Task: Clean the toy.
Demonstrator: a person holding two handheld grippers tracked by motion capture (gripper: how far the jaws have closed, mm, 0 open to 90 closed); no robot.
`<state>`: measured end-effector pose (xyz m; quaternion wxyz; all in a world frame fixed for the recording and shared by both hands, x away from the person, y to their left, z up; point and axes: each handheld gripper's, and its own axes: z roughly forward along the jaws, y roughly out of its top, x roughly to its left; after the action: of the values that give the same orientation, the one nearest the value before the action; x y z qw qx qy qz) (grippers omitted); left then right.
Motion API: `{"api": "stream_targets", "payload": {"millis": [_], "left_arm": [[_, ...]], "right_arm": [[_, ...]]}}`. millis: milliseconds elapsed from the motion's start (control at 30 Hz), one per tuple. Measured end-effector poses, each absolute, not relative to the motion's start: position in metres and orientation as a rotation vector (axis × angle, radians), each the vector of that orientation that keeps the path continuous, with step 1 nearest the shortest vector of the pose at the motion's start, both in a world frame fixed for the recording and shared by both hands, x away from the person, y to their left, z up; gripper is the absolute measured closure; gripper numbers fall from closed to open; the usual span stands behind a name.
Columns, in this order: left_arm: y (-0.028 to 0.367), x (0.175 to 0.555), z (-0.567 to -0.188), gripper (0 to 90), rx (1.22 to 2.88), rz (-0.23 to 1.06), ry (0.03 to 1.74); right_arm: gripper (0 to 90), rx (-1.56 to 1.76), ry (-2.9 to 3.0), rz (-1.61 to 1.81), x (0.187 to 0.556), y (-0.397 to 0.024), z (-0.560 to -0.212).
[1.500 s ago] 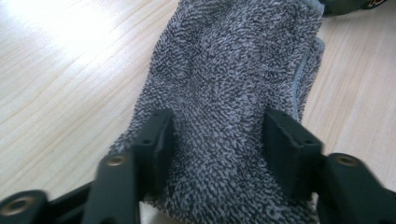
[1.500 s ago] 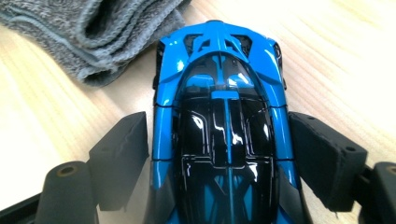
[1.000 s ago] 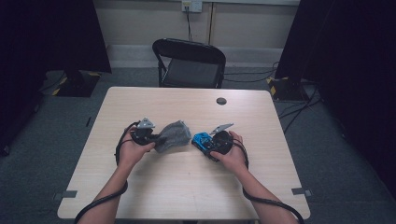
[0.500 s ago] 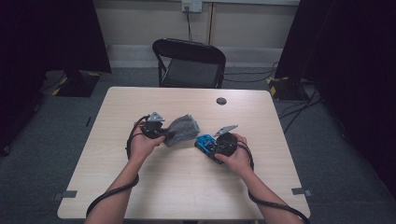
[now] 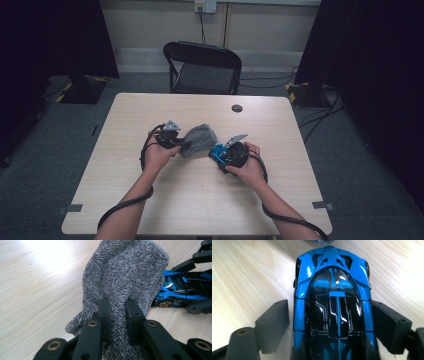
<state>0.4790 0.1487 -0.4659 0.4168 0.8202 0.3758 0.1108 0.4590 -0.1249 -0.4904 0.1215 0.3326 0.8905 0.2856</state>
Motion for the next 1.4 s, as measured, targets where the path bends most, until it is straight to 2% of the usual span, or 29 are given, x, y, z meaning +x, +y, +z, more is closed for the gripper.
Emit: {"api": "stream_targets", "payload": {"millis": [33, 467, 667, 833, 1400], "left_arm": [[0.148, 0.479, -0.467, 77.1, 2.061, 0.277, 0.943], [0.138, 0.487, -0.46, 76.9, 2.018, 0.327, 0.991], [0.126, 0.492, -0.458, 76.8, 2.012, 0.3, 1.014], [0.118, 0.49, -0.457, 76.8, 2.039, 0.259, 0.962], [0.141, 0.473, -0.451, 77.0, 2.041, 0.17, 0.911]], "right_arm": [[25.7, 0.98, 2.581, 0.844, 0.459, -0.126, -0.49], [26.1, 1.006, 2.6, 0.872, 0.457, -0.132, -0.479], [26.1, 0.904, 2.62, 0.887, 0.447, -0.121, -0.466], [26.1, 0.863, 2.607, 0.919, 0.442, -0.111, -0.459], [26.1, 0.936, 2.557, 0.87, 0.454, -0.12, -0.457]]}}
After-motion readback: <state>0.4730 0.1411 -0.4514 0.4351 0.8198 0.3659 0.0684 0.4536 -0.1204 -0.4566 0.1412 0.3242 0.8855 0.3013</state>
